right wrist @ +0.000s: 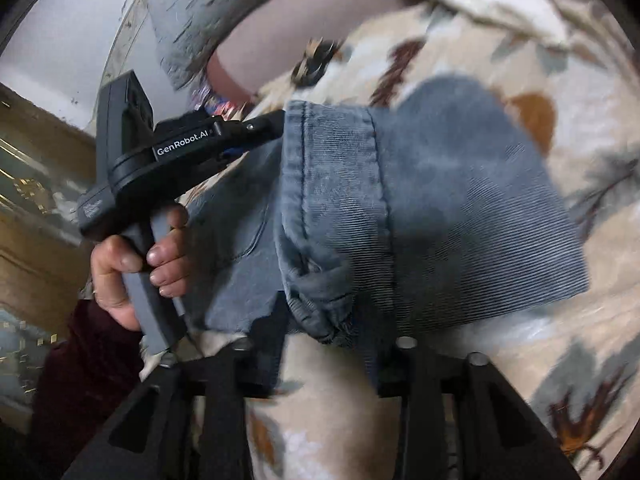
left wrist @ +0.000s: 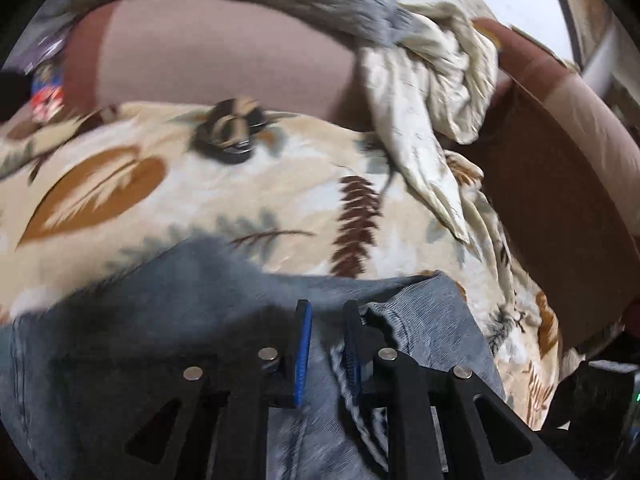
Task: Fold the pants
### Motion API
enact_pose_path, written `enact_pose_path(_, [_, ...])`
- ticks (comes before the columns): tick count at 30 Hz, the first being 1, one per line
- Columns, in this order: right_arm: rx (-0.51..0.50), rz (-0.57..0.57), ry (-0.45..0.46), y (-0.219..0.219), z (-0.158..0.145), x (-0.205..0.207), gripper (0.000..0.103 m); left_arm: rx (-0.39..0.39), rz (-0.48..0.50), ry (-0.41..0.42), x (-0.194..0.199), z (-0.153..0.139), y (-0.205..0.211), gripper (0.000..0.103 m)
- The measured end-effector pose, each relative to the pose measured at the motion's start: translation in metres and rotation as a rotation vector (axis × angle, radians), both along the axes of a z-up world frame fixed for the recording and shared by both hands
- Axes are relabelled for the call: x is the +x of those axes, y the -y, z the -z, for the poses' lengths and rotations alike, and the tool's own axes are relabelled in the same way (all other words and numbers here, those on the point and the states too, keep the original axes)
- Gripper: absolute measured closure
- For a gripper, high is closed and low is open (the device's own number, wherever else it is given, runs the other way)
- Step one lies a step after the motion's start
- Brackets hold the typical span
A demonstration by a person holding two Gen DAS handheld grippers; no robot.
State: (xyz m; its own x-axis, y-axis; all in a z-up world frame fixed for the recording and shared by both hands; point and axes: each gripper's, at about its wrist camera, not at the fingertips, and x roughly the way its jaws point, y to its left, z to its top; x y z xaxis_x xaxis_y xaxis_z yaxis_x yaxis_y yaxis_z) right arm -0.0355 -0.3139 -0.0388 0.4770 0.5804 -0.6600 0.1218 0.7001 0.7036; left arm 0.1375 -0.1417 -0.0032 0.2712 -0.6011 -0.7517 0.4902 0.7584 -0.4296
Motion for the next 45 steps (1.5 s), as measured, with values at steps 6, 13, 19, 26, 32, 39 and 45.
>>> enact_pose_path(6, [0.042,0.172,0.121,0.057,-0.025,-0.022,0.047,-0.056,-0.007,0.028,-0.030,-0.018,0.000,0.084])
enact_pose_path(13, [0.071,0.341,0.021,0.089,0.002,-0.029,0.047,0.007,0.066,0.067,-0.057,-0.021,0.059,0.084])
enact_pose_path(19, [0.001,0.297,-0.024,0.080,0.014,-0.015,0.047,0.176,0.022,0.020,-0.055,0.011,0.072,0.084])
enact_pose_path(26, [-0.255,0.113,-0.063,0.041,0.024,-0.004,0.047,0.143,-0.001,-0.080,-0.059,0.024,0.048,0.084])
enact_pose_path(32, [-0.337,0.089,-0.050,0.032,0.013,-0.007,0.044,0.082,-0.022,0.058,-0.089,-0.018,-0.013,0.084])
enact_pose_path(39, [-0.316,0.186,0.104,0.037,-0.016,-0.017,0.044,0.149,-0.525,0.297,-0.154,-0.049,-0.165,0.058])
enact_pose_path(45, [-0.365,0.084,0.199,-0.016,-0.041,0.003,0.044,0.160,-0.890,0.414,-0.215,-0.033,-0.228,0.020])
